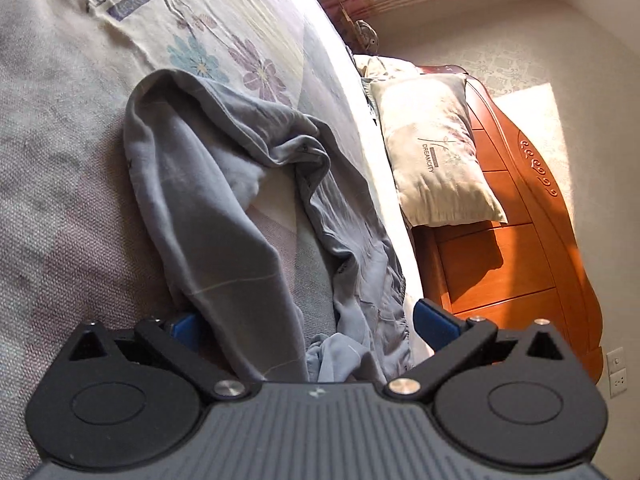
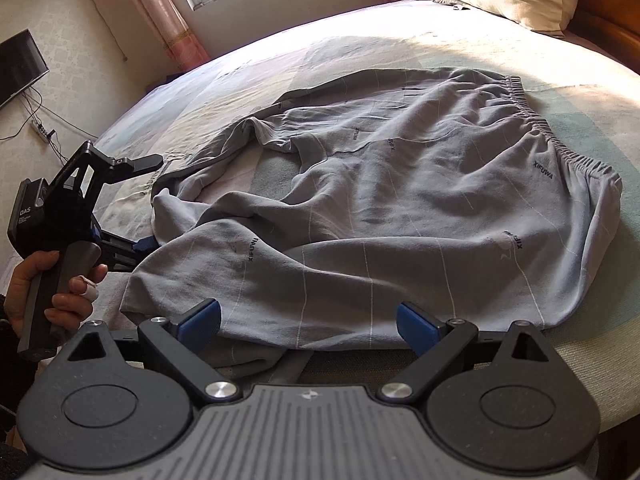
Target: Fold clothes
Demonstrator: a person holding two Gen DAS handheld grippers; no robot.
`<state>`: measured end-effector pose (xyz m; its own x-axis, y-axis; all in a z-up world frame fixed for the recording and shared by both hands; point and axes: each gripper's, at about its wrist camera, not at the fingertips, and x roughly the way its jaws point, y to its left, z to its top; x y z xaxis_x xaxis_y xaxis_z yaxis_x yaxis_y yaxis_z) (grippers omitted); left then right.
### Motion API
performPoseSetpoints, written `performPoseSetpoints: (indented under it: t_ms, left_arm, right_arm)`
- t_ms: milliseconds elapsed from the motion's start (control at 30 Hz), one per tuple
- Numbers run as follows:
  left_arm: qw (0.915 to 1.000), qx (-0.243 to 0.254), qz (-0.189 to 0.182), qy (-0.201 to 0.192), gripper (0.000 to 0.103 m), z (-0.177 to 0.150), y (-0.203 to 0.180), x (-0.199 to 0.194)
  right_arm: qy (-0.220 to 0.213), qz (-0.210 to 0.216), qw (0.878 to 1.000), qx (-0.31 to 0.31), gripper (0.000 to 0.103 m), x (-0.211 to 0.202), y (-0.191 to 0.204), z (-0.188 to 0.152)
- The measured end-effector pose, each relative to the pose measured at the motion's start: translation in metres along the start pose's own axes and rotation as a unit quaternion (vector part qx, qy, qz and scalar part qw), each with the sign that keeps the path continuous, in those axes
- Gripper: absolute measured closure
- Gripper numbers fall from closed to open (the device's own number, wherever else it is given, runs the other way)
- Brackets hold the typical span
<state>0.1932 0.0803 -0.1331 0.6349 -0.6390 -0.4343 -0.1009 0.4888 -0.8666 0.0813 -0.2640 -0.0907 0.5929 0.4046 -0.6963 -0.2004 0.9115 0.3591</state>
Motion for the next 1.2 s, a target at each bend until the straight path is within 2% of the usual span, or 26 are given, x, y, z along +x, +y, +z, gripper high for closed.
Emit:
performPoseSetpoints:
  t_ms: [67, 133, 200, 267, 400, 500, 567, 600, 633, 700, 767, 833, 900, 933, 967, 1000, 1033, 1067, 1133, 1200]
  left_arm:
    - [0.9995, -0.031, 0.001, 0.005, 0.001, 0.004, -0.004, 0.007]
    - [0.9976, -0.055, -0.037, 0.019, 0.001, -0.002, -0.002, 0.018]
    - [0.9993, -0.017, -0.029, 0.013, 0.001, -0.01, -0.007, 0.021]
    - [0.9997, -0.001, -0.023, 0.005, 0.001, -0.013, -0.01, 0.022]
    - [0.9992, -0.027, -0.008, -0.027, 0.005, -0.009, -0.007, 0.02]
    - [0.9972, -0.04, 0.018, -0.061, 0.031, -0.014, 0.002, 0.011]
    - [0.9953, -0.055, 0.031, -0.073, 0.068, -0.019, 0.012, 0.008]
    - [0.9943, -0.064, 0.037, -0.078, 0.076, -0.021, 0.018, 0.006]
    - [0.9919, -0.096, 0.035, -0.076, 0.085, -0.02, 0.026, 0.005]
    - [0.9887, -0.136, 0.03, -0.056, 0.084, -0.016, 0.029, 0.007]
    - [0.9936, -0.104, 0.028, -0.032, 0.064, -0.016, 0.015, 0.013]
    - [0.996, -0.072, 0.037, -0.038, 0.058, -0.021, 0.005, 0.017]
    - [0.9957, -0.062, 0.041, -0.054, 0.061, -0.025, 0.005, 0.018]
    - [0.9955, -0.056, 0.05, -0.057, 0.072, -0.026, 0.006, 0.018]
    - [0.9949, -0.051, 0.064, -0.06, 0.088, -0.027, 0.009, 0.019]
    - [0.9942, -0.06, 0.059, -0.066, 0.093, -0.029, 0.015, 0.018]
    - [0.9933, -0.072, 0.051, -0.074, 0.093, -0.03, 0.021, 0.017]
    - [0.9934, -0.065, 0.06, -0.073, 0.093, -0.03, 0.018, 0.016]
    - [0.9929, -0.017, 0.099, -0.063, 0.093, -0.026, -0.001, 0.02]
    - [0.9884, 0.03, 0.141, -0.049, 0.094, -0.02, -0.02, 0.021]
  right_arm:
    - [0.003, 0.0, 1.0, 0.004, 0.006, 0.002, -0.001, 0.0]
    - [0.004, 0.002, 1.0, 0.005, 0.006, 0.003, -0.001, -0.001]
    - [0.004, 0.003, 1.0, 0.005, 0.006, 0.002, -0.002, -0.002]
    - [0.005, -0.001, 1.0, 0.008, 0.006, 0.002, -0.005, -0.003]
    - [0.007, -0.007, 1.0, 0.024, 0.006, 0.005, -0.012, -0.003]
    - [0.003, -0.007, 1.0, 0.023, 0.006, 0.001, -0.012, -0.005]
    - [0.001, -0.007, 1.0, 0.021, 0.006, -0.002, -0.013, -0.006]
    - [0.002, -0.007, 1.0, 0.022, 0.006, -0.002, -0.014, -0.006]
    - [0.003, -0.007, 1.0, 0.024, 0.006, -0.002, -0.015, -0.007]
    - [0.004, -0.008, 1.0, 0.026, 0.006, -0.001, -0.016, -0.007]
    - [0.004, -0.008, 1.0, 0.028, 0.006, -0.001, -0.016, -0.007]
    - [0.003, -0.008, 1.0, 0.026, 0.006, 0.0, -0.016, -0.006]
    - [0.005, -0.011, 1.0, 0.027, 0.006, 0.001, -0.016, -0.006]
    - [0.006, -0.012, 1.0, 0.027, 0.006, 0.002, -0.016, -0.006]
    - [0.008, -0.013, 1.0, 0.027, 0.006, 0.003, -0.016, -0.007]
    - [0.009, -0.013, 1.0, 0.026, 0.006, 0.003, -0.015, -0.007]
    - [0.01, -0.013, 1.0, 0.024, 0.006, 0.004, -0.014, -0.007]
    - [0.011, -0.014, 1.0, 0.022, 0.006, 0.004, -0.013, -0.007]
    - [0.01, -0.015, 1.0, 0.02, 0.006, 0.002, -0.012, -0.006]
    - [0.006, -0.017, 1.0, 0.018, 0.006, -0.001, -0.011, -0.005]
